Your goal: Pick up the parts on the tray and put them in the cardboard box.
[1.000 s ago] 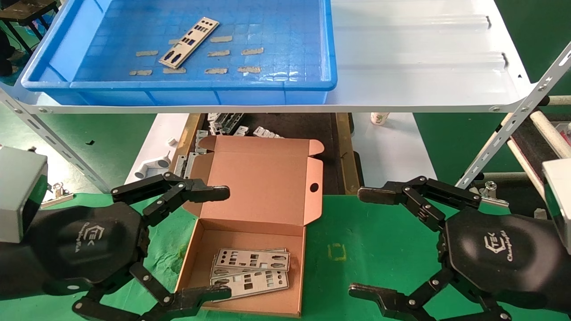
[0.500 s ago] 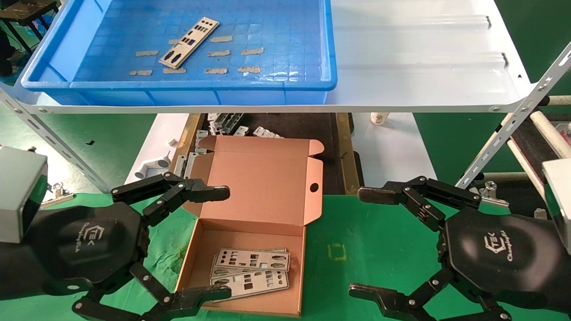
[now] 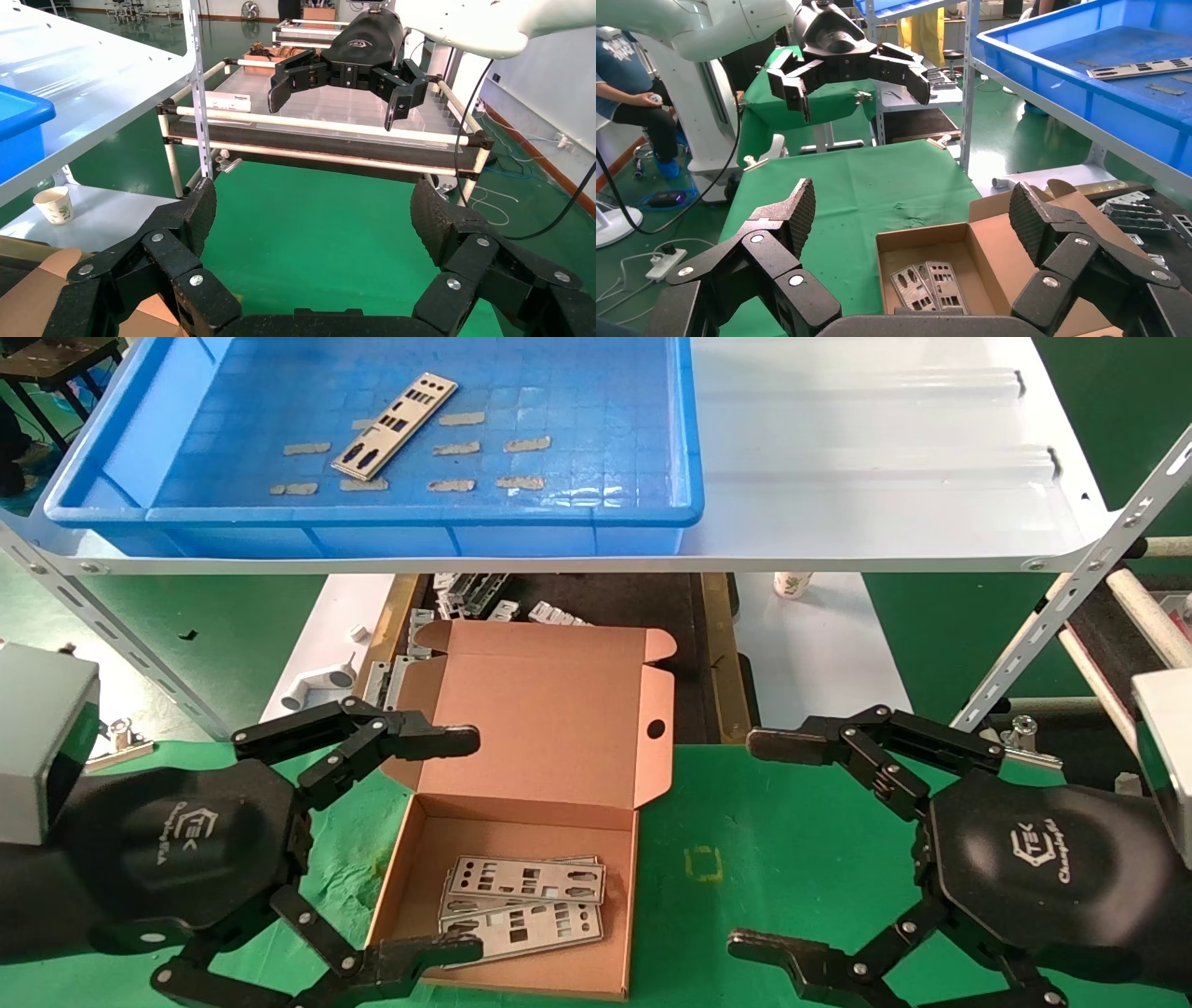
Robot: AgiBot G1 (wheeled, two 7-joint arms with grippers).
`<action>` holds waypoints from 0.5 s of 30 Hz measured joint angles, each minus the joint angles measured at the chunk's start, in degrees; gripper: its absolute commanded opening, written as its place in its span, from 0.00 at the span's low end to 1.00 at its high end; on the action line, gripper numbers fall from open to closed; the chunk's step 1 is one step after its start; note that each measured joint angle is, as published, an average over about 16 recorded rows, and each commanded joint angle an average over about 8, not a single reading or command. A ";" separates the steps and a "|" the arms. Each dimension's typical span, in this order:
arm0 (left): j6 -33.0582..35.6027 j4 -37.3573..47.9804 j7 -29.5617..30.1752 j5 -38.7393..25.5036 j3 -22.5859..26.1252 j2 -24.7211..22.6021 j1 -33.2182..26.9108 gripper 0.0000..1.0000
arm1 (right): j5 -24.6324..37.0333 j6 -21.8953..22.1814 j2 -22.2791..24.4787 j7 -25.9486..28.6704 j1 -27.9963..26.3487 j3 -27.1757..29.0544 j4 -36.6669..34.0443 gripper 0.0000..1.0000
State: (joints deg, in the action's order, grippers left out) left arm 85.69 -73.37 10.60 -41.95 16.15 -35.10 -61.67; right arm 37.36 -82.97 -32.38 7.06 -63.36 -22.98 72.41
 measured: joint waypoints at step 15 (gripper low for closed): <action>0.00 0.00 0.00 0.00 0.00 0.00 0.00 1.00 | 0.00 0.00 0.00 0.00 0.00 0.00 0.00 1.00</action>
State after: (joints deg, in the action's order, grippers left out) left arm 85.69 -73.37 10.60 -41.94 16.15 -35.10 -61.67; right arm 37.36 -82.97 -32.38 7.06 -63.36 -22.99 72.41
